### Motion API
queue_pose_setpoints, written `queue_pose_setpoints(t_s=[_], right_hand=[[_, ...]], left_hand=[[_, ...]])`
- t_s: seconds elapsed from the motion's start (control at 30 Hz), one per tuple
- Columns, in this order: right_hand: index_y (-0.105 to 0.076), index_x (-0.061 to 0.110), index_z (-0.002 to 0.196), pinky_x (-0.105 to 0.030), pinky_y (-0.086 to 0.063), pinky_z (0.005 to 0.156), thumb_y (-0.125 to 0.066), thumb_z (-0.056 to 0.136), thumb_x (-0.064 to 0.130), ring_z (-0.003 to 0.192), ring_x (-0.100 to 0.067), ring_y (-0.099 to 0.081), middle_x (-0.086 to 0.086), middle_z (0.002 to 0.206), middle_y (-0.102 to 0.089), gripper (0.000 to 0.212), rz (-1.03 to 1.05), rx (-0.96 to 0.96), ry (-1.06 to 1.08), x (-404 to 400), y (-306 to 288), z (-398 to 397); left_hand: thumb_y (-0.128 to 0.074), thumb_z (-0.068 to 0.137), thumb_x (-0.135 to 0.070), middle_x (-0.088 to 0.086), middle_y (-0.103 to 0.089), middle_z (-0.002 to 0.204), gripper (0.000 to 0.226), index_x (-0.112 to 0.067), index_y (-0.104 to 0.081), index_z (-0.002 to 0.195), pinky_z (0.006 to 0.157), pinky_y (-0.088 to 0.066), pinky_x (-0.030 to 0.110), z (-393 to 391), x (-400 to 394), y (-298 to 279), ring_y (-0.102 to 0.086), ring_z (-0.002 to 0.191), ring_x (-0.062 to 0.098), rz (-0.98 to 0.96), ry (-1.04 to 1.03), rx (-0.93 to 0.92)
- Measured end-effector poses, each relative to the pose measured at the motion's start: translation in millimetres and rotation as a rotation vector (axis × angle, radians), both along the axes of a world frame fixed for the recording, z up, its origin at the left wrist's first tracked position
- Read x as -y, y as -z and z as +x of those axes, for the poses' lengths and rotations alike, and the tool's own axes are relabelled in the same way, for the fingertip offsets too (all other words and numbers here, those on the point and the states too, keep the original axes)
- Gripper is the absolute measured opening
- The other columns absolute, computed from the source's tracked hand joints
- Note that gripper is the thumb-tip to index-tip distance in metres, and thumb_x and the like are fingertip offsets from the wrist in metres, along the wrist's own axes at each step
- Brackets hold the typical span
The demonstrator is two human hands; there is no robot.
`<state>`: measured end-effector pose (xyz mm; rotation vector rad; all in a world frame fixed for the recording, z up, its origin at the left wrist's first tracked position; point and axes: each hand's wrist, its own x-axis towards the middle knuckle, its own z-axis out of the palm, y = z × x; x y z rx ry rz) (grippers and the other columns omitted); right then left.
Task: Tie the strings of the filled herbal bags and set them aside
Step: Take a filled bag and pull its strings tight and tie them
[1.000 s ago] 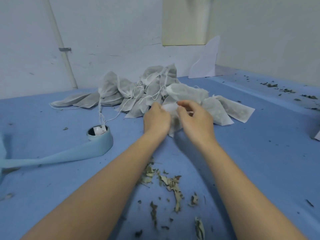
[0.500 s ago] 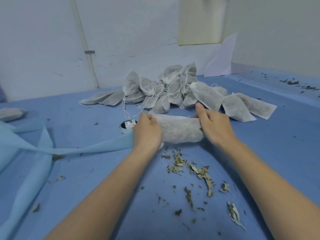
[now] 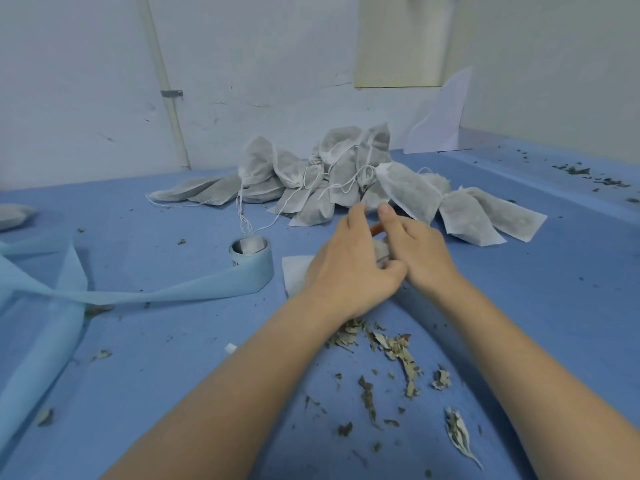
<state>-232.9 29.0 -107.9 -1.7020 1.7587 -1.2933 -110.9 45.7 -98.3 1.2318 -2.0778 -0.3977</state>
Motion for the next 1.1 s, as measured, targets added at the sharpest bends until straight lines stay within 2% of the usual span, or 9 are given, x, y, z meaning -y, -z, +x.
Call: queue_pose_setpoints(t_s=[0.3,0.4,0.5,0.63,0.8,0.93,1.0,1.03,1.1], right_hand=[[-0.064,0.029,0.070,-0.002,-0.036,0.056,-0.039,0.099,0.047,0.058,0.013,-0.054,0.013,0.059,-0.060,0.042,-0.093,0.036,-0.009,-3,-2,8],[-0.067,0.029,0.076,-0.007,-0.040,0.056,-0.042,0.097,0.049,0.056,0.009,-0.056,0.011,0.060,-0.063,0.038,-0.030,0.164,-0.071,-6,-3,11],[-0.067,0.028,0.079,-0.018,-0.042,0.062,-0.045,0.096,0.046,0.056,0.006,-0.056,0.017,0.058,-0.062,0.033,0.001,0.190,-0.148,-8,-3,18],[-0.061,0.033,0.079,-0.018,-0.041,0.064,-0.047,0.096,0.042,0.060,0.007,-0.056,0.021,0.061,-0.062,0.024,-0.065,0.101,-0.181,-13,-4,25],[-0.066,0.025,0.084,-0.025,-0.046,0.069,-0.051,0.094,0.042,0.072,-0.016,-0.062,-0.003,0.069,-0.065,0.025,-0.128,0.051,-0.090,-13,-5,19],[-0.064,0.026,0.055,-0.015,-0.042,0.059,-0.055,0.091,0.046,0.072,-0.021,-0.062,-0.005,0.064,-0.064,0.042,-0.123,0.048,-0.034,-13,-7,18],[-0.063,0.021,0.046,-0.025,-0.048,0.064,-0.056,0.089,0.047,0.062,-0.024,-0.057,-0.009,0.059,-0.061,0.050,-0.061,0.095,-0.022,-13,-11,19],[-0.062,0.020,0.043,-0.030,-0.046,0.059,-0.058,0.087,0.047,0.053,-0.019,-0.052,-0.009,0.055,-0.058,0.052,-0.007,0.138,-0.018,-14,-13,21],[-0.054,0.018,0.037,-0.024,-0.032,0.043,-0.060,0.086,0.043,0.041,-0.010,-0.037,0.000,0.044,-0.048,0.055,0.138,0.332,-0.045,-15,-18,24]], left_hand=[[-0.047,0.079,-0.051,-0.004,-0.053,0.073,0.049,-0.024,-0.039,0.119,0.053,-0.033,0.029,12,-6,-5,-0.053,0.073,0.018,0.003,-0.079,0.156],[-0.047,0.082,-0.055,-0.002,-0.058,0.087,0.048,-0.023,-0.043,0.118,0.061,-0.037,0.031,15,-7,-6,-0.053,0.082,0.019,-0.006,-0.126,0.181],[-0.050,0.087,-0.044,0.002,-0.058,0.104,0.044,-0.017,-0.045,0.120,0.069,-0.038,0.031,16,-6,-8,-0.052,0.091,0.020,0.027,-0.130,0.193],[-0.047,0.090,-0.023,0.005,-0.057,0.096,0.027,-0.014,-0.047,0.115,0.066,-0.038,0.031,17,-6,-12,-0.055,0.089,0.024,0.047,-0.084,0.154],[-0.042,0.093,-0.028,0.004,-0.060,0.087,0.020,-0.017,-0.053,0.107,0.072,-0.045,0.035,27,-7,-12,-0.057,0.088,0.024,0.090,-0.021,0.127],[-0.043,0.096,-0.039,-0.001,-0.059,0.074,0.025,-0.020,-0.057,0.085,0.070,-0.046,0.034,39,-5,-9,-0.057,0.078,0.021,0.008,-0.040,0.063],[-0.043,0.096,-0.039,0.000,-0.064,0.081,0.027,-0.019,-0.057,0.085,0.076,-0.048,0.038,43,-4,-8,-0.058,0.082,0.022,0.016,-0.054,0.024],[-0.043,0.096,-0.039,0.001,-0.065,0.084,0.027,-0.018,-0.057,0.085,0.078,-0.048,0.040,44,-4,-7,-0.059,0.084,0.022,0.027,-0.056,0.002],[-0.045,0.096,-0.036,-0.001,-0.067,0.083,0.026,-0.017,-0.058,0.083,0.081,-0.048,0.041,44,-3,-6,-0.059,0.084,0.021,0.062,-0.058,-0.086]])
